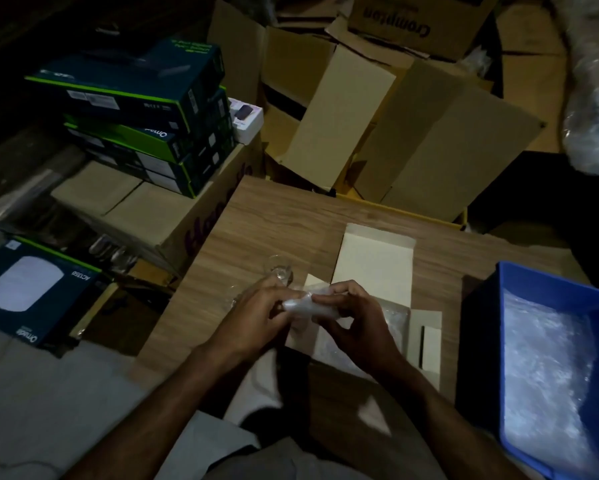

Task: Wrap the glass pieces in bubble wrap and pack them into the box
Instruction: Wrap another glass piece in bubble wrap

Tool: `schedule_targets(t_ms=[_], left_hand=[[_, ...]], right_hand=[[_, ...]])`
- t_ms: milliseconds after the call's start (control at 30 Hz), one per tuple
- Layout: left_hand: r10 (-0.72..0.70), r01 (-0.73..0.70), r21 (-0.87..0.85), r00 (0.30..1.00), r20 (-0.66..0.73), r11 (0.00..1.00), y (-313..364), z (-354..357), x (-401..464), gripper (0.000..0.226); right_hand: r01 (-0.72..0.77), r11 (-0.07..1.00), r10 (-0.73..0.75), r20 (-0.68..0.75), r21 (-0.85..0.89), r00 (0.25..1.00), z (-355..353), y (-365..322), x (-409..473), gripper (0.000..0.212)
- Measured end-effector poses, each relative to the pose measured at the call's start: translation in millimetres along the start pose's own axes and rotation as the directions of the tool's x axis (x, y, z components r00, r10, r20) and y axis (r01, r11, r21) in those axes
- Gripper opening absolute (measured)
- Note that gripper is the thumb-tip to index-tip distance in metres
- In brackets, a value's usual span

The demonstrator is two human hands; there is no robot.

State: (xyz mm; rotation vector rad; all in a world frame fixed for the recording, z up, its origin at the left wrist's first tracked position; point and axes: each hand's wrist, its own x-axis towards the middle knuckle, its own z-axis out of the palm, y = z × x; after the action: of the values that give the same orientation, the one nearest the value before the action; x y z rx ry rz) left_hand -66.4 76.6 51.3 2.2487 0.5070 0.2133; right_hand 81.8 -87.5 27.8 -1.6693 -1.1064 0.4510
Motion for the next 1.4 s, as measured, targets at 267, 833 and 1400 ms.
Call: schedule_targets(t_ms=[267, 833, 1400], left_hand=[[-0.087, 0.091, -0.140, 0.996, 0.031, 0.986, -53, -23, 33, 0.047], [-0.120, 0.120, -0.031, 0.993, -0.004, 0.992, -81, -1, 99, 0.060], [0.177, -0.198, -0.163, 0.974, -0.139, 0.967, 36, 20, 57, 0.054]], right_hand=[[0.053, 0.985, -0.073, -0.114, -0.166, 0.991, 14, 21, 21, 0.020], [-0.021, 0.996, 0.000, -0.255, -0.081, 0.967, 7, 3, 39, 0.027], [0.079, 0.928, -0.102, -0.045, -0.364, 0.994, -60, -38, 16, 0.021]])
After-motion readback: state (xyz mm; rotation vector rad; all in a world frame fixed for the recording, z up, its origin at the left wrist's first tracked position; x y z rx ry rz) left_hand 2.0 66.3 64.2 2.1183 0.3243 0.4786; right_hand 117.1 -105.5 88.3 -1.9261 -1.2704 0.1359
